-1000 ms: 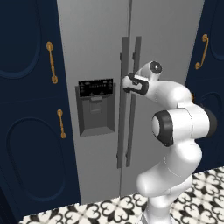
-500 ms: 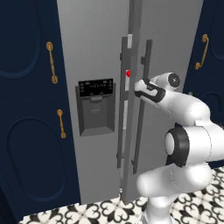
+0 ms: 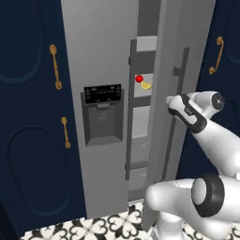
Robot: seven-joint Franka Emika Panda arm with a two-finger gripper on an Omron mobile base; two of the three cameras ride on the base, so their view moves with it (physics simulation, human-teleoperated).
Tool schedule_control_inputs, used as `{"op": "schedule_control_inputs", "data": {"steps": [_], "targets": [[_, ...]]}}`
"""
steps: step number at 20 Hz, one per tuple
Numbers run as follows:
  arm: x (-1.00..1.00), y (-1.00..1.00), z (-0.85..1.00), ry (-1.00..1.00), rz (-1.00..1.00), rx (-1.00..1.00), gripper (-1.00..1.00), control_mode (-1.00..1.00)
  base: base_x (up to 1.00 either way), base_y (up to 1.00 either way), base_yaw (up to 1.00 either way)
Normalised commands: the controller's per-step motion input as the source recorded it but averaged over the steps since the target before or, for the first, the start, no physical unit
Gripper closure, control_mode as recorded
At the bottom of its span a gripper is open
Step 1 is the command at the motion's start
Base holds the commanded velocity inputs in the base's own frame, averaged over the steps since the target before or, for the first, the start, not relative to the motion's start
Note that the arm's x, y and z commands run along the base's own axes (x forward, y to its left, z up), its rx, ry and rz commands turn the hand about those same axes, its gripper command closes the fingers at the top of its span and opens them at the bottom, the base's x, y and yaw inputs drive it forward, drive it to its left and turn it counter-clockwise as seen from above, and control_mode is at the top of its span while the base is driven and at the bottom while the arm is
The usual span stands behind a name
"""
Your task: Grab a lemon wedge from the fridge and one ice cube from the ice bowl, and put them in the glass of lemonade.
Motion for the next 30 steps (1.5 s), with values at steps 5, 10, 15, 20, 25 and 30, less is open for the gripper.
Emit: {"op": "schedule_control_inputs", "data": {"steps": [5,10,15,20,25,30], "targets": [[-0.53,-0.74,0.66,0.1,0.0,0.03,1.0,-1.0,0.0,0.0,0.0],[-0.64,-0.87,0.24,0.01,-0.12,0.01,1.0,-1.0,0.0,0.0,0.0],[-0.63,-0.69,0.11,-0.01,-0.13,0.01,1.0,-1.0,0.0,0.0,0.0],[-0.33,-0.07,0.43,0.0,-0.07,0.0,-1.0,-1.0,0.0,0.0,0.0],[-0.83,0.27,0.99,-0.05,0.0,-0.01,-1.0,-1.0,0.0,0.0,0.0],[-0.48,0.83,0.79,-0.02,-0.02,-0.11,-1.0,-1.0,0.0,0.0,0.0]]}}
